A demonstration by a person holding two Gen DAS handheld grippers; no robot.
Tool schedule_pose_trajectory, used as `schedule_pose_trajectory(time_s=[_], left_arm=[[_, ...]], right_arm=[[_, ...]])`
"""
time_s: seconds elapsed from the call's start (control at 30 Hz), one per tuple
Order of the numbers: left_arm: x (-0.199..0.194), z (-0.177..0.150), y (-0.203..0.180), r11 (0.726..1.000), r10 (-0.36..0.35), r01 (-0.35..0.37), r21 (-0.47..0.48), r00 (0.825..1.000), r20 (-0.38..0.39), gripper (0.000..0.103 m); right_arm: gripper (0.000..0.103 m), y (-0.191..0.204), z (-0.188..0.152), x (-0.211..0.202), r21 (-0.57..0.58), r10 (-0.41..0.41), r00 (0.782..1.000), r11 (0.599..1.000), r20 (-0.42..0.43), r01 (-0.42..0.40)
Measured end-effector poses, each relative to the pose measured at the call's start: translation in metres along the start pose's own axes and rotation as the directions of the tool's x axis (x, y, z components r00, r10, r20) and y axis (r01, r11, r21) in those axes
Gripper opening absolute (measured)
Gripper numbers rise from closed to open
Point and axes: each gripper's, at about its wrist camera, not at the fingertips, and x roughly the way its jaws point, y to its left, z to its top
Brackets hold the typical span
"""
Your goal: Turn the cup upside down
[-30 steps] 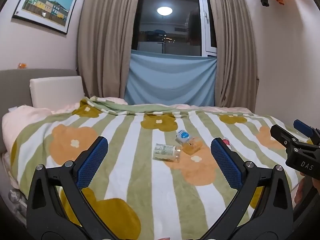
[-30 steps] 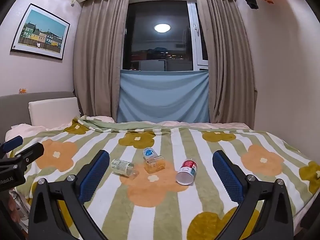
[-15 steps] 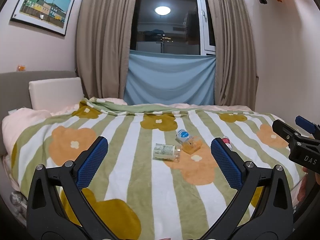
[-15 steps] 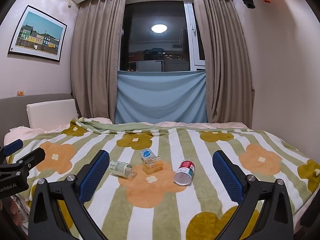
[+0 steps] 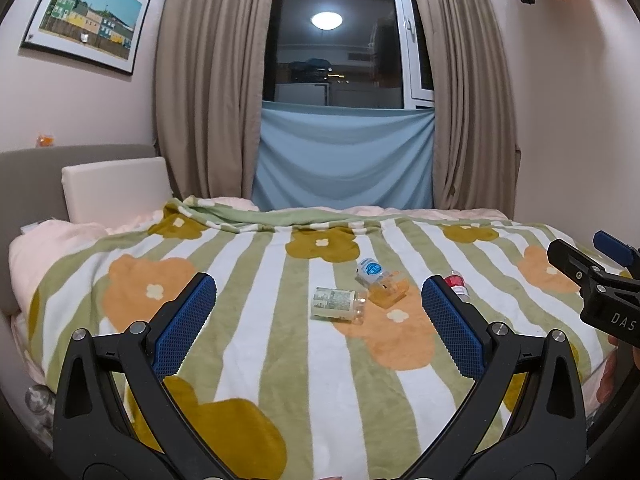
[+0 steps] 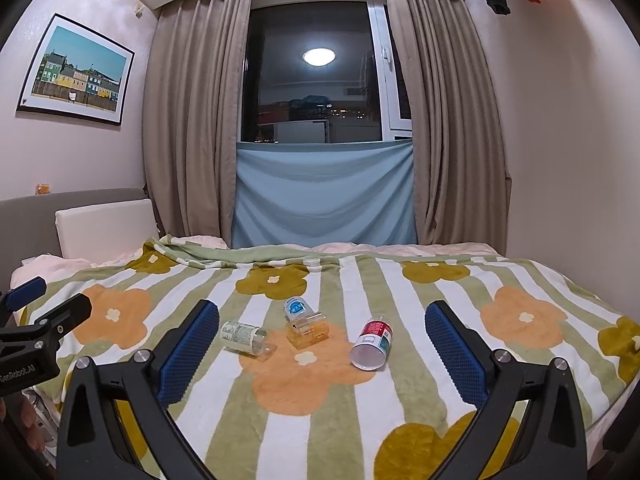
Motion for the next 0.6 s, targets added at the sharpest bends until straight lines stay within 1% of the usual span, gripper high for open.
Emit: schedule_pose_trajectory(time_s=[0.6], left_arm=[[-0.001, -0.0004, 0.0004, 1.0, 0.004, -0.004, 0.002, 1.0, 0.001, 0.102]], right_arm=[[0.103, 0.0078, -0.0019, 0.0026, -0.005, 0.003, 1.0, 1.0, 0.003, -0.003]])
